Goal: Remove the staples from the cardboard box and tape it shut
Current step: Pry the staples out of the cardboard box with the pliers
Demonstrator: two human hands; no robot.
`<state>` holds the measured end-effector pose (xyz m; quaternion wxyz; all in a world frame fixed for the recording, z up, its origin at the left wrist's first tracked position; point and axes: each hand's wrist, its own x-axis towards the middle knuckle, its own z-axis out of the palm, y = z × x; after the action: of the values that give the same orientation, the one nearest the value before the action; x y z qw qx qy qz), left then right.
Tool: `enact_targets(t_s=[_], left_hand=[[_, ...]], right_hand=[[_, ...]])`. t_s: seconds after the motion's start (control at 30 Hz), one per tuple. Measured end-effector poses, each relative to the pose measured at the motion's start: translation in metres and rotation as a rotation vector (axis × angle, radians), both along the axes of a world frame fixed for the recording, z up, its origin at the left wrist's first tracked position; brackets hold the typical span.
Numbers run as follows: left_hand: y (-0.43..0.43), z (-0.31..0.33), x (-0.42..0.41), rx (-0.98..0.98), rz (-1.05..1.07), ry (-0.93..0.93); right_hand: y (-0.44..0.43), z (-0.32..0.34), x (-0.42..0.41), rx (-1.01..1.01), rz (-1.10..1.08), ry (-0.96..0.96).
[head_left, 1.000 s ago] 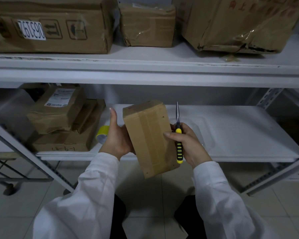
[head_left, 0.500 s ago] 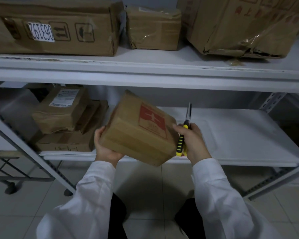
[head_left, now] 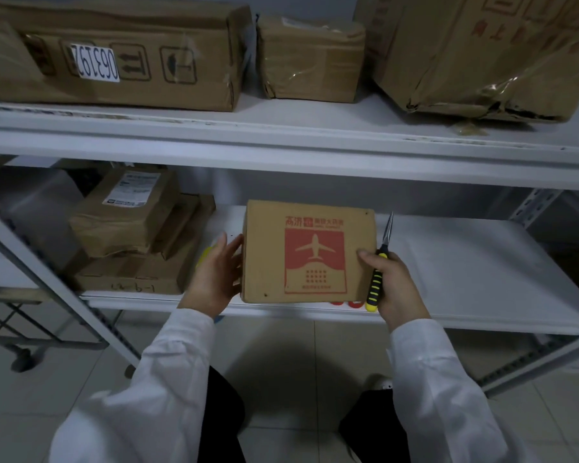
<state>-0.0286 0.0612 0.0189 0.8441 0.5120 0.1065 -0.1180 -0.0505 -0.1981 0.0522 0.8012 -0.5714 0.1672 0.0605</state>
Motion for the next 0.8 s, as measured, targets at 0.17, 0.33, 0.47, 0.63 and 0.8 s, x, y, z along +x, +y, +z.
enact_targets(t_s=[0.17,0.33,0.47,0.63,0.8], left_hand=[[-0.015,0.013,-0.010,0.178,-0.106,-0.116],[-0.012,0.006,-0.010,0.204,-0.124,-0.213],[-0.011,0.007,-0.007,0.216,-0.125,-0.259],[0.000,0.008,-0.005,0.239,-0.216,-0.128],[0.000,0.014,-0.003,0.096,-0.181,0.003]], right_hand=[[0.005,-0.009,0.000,-0.031,-0.062,-0.006],[-0.002,-0.006,0.002,-0.053,-0.054,-0.004],[-0.008,0.002,0.004,-0.085,0.021,-0.034],[-0.010,-0.001,0.004,-0.045,0.048,-0.053],[-0.006,-0.007,-0.002,-0.052,0.049,-0.128]])
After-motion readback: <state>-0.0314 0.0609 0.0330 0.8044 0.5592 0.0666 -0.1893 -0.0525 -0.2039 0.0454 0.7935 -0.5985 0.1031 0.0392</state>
